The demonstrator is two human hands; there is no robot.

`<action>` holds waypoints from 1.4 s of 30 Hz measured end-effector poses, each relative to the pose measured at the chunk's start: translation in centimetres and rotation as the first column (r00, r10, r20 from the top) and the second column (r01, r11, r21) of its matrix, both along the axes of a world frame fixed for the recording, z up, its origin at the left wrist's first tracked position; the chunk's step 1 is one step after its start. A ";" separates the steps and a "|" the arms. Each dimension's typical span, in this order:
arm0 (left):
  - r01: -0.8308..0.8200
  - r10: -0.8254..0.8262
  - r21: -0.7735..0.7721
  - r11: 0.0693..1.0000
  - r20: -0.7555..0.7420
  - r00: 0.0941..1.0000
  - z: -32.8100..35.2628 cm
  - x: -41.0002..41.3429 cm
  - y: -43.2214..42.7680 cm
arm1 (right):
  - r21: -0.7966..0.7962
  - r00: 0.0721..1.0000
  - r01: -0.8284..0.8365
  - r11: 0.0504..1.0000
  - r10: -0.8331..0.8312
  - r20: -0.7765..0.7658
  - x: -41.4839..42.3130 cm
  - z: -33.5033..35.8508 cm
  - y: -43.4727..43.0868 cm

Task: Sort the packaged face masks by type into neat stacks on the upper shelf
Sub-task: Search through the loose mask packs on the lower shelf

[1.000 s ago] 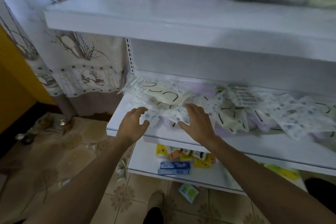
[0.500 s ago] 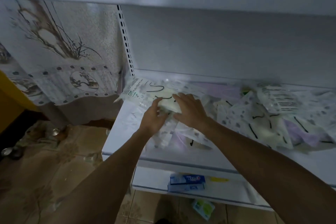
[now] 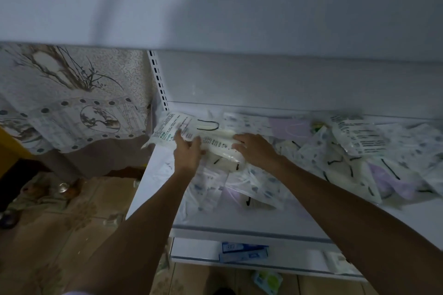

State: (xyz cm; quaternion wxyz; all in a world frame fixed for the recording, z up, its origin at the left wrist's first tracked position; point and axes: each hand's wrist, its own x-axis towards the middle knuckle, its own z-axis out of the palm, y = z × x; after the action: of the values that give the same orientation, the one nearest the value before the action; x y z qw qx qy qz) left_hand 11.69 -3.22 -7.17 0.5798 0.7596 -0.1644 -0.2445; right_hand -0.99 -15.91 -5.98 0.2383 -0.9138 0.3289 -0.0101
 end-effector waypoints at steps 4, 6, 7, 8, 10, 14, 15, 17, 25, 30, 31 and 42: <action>-0.176 0.129 -0.117 0.977 -0.332 0.934 1.2 -0.5 1.3 | -0.034 0.991 -0.129 0.991 0.130 0.022 -2.8 -0.2 1.2; -0.192 0.149 -0.065 0.979 -0.406 0.901 1.6 -0.7 2.0 | -0.063 0.982 -0.171 0.983 0.175 0.067 -4.7 -0.8 2.3; -0.165 0.149 -0.004 0.986 -0.403 0.903 1.7 -0.9 2.3 | -0.100 0.975 -0.196 0.975 0.205 0.088 -5.6 -1.1 2.9; -0.124 0.139 0.066 0.990 -0.382 0.913 1.7 -1.3 2.6 | -0.097 0.973 -0.197 0.976 0.207 0.102 -6.6 -1.8 3.4; -0.062 0.113 0.161 0.985 -0.335 0.936 1.2 -2.4 3.1 | -0.173 0.953 -0.255 0.951 0.278 0.122 -8.1 -2.5 4.5; 0.024 0.045 0.222 0.975 -0.301 0.953 -0.1 -4.4 4.0 | 0.054 0.971 -0.237 0.970 0.235 0.045 -7.7 -2.2 7.1; 0.019 0.055 0.210 0.977 -0.340 0.939 -0.4 -4.8 4.2 | 0.161 0.979 -0.204 0.966 0.198 0.055 -7.0 -2.0 7.7; 0.003 0.072 0.173 0.985 -0.424 0.903 -0.8 -5.5 4.7 | 0.274 0.972 -0.175 0.946 0.123 0.199 -5.5 -2.1 9.0; -0.091 0.118 0.077 0.993 -0.523 0.844 -1.0 -5.4 6.3 | 0.013 0.951 0.050 0.999 -0.051 0.305 -4.9 -2.0 8.4; -0.056 0.121 0.248 0.967 -0.255 0.959 -1.2 -4.3 6.2 | 0.128 0.978 0.114 0.985 -0.134 0.159 -4.9 -2.0 3.9; -0.054 0.115 0.263 0.963 -0.221 0.968 -1.2 -4.1 6.3 | 0.115 0.972 0.177 0.978 -0.192 0.136 -4.8 -2.2 2.8; 0.106 -0.064 0.082 0.991 -0.408 0.911 -0.5 -5.3 7.4 | 0.276 0.918 0.219 0.936 -0.294 0.266 -5.8 -3.5 4.5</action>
State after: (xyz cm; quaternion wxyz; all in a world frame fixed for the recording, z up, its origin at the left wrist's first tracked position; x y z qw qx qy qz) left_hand 6.43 4.16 -7.72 0.5503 0.7135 -0.0609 -0.4295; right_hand -6.75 -11.37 -9.51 0.3914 -0.8142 0.4048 -0.1416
